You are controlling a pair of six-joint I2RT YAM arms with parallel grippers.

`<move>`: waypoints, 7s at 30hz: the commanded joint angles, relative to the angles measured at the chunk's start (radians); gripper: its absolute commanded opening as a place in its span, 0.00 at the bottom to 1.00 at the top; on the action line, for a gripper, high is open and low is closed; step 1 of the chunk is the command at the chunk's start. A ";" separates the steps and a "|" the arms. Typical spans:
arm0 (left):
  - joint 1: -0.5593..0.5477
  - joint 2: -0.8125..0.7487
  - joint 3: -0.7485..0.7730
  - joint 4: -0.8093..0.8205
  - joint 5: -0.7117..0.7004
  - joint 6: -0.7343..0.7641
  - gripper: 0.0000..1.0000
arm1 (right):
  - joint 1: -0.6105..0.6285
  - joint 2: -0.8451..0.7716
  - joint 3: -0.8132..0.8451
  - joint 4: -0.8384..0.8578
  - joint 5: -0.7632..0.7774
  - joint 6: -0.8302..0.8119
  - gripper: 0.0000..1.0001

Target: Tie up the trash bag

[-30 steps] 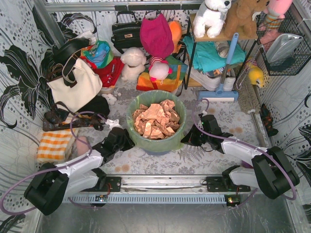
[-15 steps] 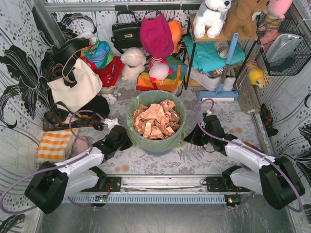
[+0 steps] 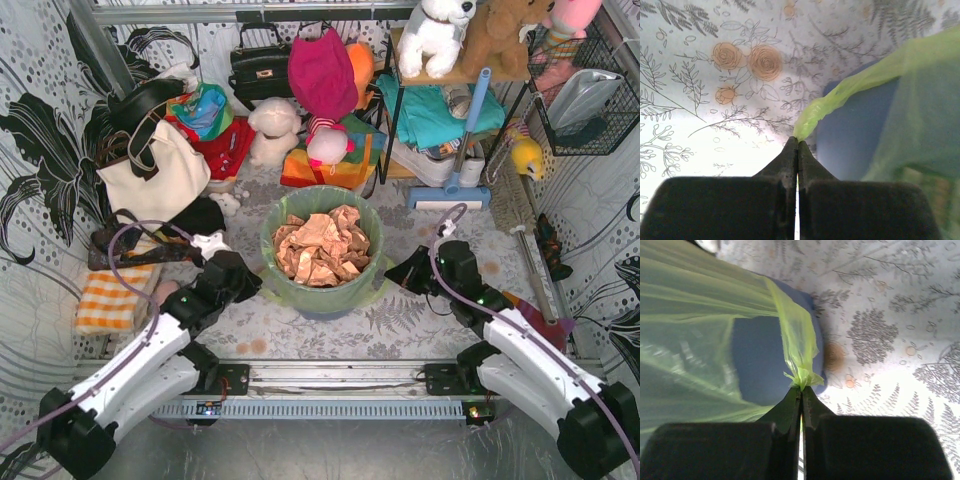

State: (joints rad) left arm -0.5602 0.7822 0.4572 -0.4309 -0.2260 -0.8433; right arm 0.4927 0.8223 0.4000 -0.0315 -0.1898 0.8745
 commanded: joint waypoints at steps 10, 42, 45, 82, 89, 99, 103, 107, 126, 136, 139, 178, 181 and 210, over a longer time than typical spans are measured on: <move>0.000 -0.161 0.196 -0.226 0.008 -0.025 0.00 | -0.005 -0.186 0.018 0.112 -0.123 -0.006 0.00; 0.000 -0.099 0.191 -0.147 0.063 -0.038 0.47 | -0.005 -0.329 0.004 0.272 -0.094 0.080 0.00; 0.001 -0.088 0.131 -0.051 0.086 -0.023 0.50 | -0.005 -0.332 0.013 0.257 -0.096 0.074 0.00; 0.002 -0.208 0.148 -0.073 0.188 -0.042 0.00 | -0.004 -0.385 0.104 0.008 0.020 0.098 0.00; 0.002 -0.166 0.325 -0.081 0.233 -0.059 0.00 | -0.005 -0.329 0.228 0.056 -0.003 0.099 0.00; 0.002 -0.140 0.545 -0.116 0.253 -0.056 0.00 | -0.004 -0.287 0.336 0.143 -0.032 0.097 0.00; 0.003 -0.141 0.564 -0.099 0.266 -0.067 0.00 | -0.004 -0.267 0.353 0.160 -0.042 0.100 0.00; 0.002 -0.129 0.568 -0.089 0.279 -0.060 0.00 | -0.004 -0.236 0.367 0.195 -0.087 0.102 0.00; 0.002 -0.144 0.522 -0.232 0.264 -0.040 0.00 | -0.004 -0.173 0.335 -0.220 -0.227 0.133 0.47; 0.002 -0.191 0.490 -0.342 0.319 -0.040 0.00 | -0.004 -0.140 0.262 -0.079 -0.334 0.193 0.36; 0.002 -0.203 0.484 -0.363 0.319 -0.045 0.00 | -0.004 -0.145 0.248 -0.067 -0.343 0.203 0.22; 0.002 -0.013 0.664 0.005 0.526 -0.061 0.00 | -0.003 -0.015 0.471 0.353 -0.355 0.330 0.00; 0.002 0.027 0.671 0.089 0.561 -0.070 0.00 | -0.003 0.025 0.505 0.383 -0.375 0.330 0.00; 0.002 0.294 0.861 0.183 0.659 0.042 0.00 | 0.149 0.360 0.716 0.378 -0.142 0.147 0.00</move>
State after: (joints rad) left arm -0.5606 1.0542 1.2312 -0.2893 0.4202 -0.8650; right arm 0.6346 1.2182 1.0538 0.3576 -0.4248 1.0920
